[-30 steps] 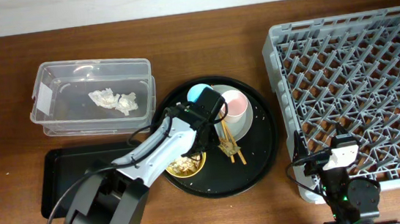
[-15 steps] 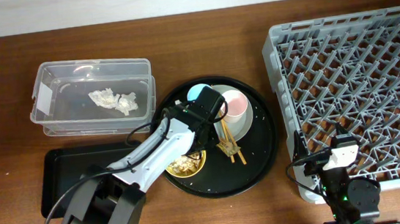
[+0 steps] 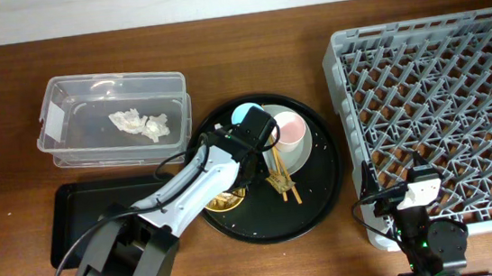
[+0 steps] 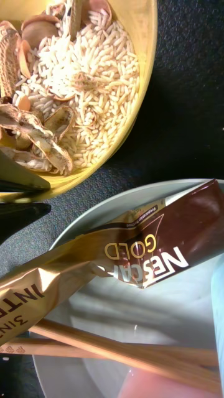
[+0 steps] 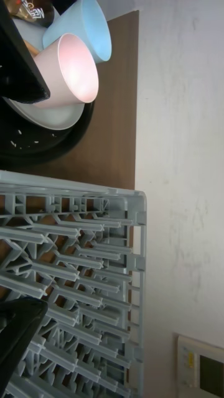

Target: Sort waste into correct bins and load items into the dishwasher rack

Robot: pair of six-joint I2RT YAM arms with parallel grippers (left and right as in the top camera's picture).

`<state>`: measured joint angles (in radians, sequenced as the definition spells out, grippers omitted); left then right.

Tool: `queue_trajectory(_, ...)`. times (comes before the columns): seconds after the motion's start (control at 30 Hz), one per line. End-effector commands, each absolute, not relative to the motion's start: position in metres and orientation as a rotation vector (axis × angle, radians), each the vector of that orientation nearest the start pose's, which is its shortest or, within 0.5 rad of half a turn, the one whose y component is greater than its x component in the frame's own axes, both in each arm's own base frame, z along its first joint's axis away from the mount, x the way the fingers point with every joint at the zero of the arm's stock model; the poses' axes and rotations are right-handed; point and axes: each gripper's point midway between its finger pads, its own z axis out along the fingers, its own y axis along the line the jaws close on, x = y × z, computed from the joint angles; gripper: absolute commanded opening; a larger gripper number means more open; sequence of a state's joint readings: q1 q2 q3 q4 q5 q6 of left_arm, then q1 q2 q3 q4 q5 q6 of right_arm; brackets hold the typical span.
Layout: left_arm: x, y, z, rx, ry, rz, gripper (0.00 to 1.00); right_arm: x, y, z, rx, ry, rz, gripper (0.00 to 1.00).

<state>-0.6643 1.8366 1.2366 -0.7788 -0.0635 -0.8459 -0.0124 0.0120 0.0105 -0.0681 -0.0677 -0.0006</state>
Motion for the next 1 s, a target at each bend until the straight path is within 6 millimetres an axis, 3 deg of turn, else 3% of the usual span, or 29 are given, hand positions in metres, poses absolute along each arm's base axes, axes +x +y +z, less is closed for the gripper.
queue_trajectory(0.0,0.303,-0.219,0.044,-0.292,2.925,-0.126,0.04,0.246,0.009,0.157,-0.038,1.643,0.05,0.98)
queue_trajectory(0.67,0.291,-0.226,0.044,-0.218,2.936,-0.086,0.14,0.246,0.009,0.157,-0.038,1.643,0.05,0.98)
queue_trajectory(0.83,0.287,-0.223,0.043,-0.218,2.953,-0.064,0.12,0.246,0.009,0.157,-0.039,1.643,0.051,0.98)
queue_trajectory(0.97,0.285,-0.221,0.042,-0.218,2.962,-0.052,0.03,0.246,0.009,0.157,-0.038,1.643,0.05,0.98)
